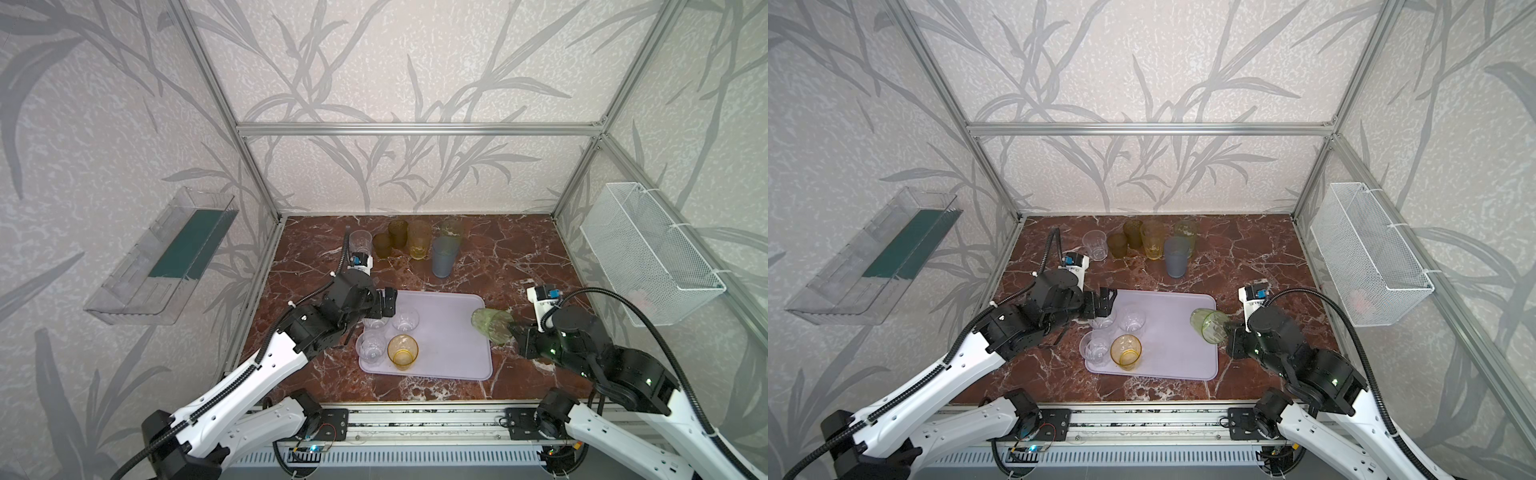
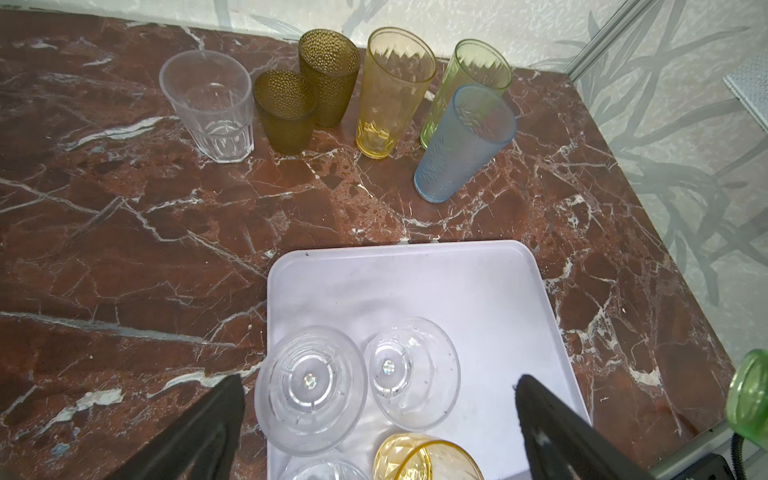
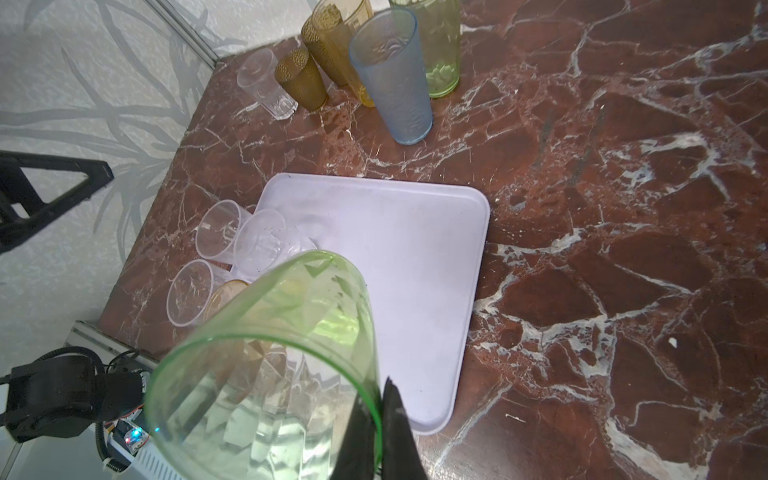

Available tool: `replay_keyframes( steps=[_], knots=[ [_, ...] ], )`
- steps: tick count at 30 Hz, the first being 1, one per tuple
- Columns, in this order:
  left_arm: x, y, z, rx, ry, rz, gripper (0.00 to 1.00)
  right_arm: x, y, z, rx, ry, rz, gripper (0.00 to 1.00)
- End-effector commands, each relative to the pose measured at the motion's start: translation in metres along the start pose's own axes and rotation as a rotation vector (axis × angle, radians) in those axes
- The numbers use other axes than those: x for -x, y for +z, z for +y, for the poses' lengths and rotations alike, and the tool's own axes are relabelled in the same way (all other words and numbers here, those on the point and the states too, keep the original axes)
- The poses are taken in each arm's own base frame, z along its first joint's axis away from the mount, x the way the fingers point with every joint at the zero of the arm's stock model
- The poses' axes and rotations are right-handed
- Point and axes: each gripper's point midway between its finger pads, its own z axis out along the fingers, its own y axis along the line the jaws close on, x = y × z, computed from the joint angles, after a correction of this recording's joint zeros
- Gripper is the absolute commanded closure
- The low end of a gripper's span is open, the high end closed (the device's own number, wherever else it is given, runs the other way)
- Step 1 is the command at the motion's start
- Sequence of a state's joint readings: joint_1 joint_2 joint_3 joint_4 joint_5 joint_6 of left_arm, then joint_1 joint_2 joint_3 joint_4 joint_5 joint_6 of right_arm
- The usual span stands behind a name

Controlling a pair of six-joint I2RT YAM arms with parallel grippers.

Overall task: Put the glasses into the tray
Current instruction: 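Carry the green glass with the right gripper over the tray beside the yellow glass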

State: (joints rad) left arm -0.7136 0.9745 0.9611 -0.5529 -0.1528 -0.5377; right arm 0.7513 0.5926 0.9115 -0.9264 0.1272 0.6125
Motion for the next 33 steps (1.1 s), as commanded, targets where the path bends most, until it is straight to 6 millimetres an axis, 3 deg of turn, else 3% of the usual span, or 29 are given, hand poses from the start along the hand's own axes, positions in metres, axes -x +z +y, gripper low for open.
replay_keyframes(
  steps=[1,16,33],
  knots=[
    [0.009,-0.005,0.005,0.018,0.003,-0.065,0.01,-0.005,0.005,0.006,0.02,-0.004,0.044,1.0],
    [0.003,0.001,0.011,0.038,0.01,-0.069,0.01,-0.02,0.027,0.009,0.03,0.042,0.113,1.0],
    [0.003,0.003,0.016,0.06,0.007,-0.084,0.01,-0.059,0.075,0.022,0.052,0.101,0.217,1.0]
  ],
)
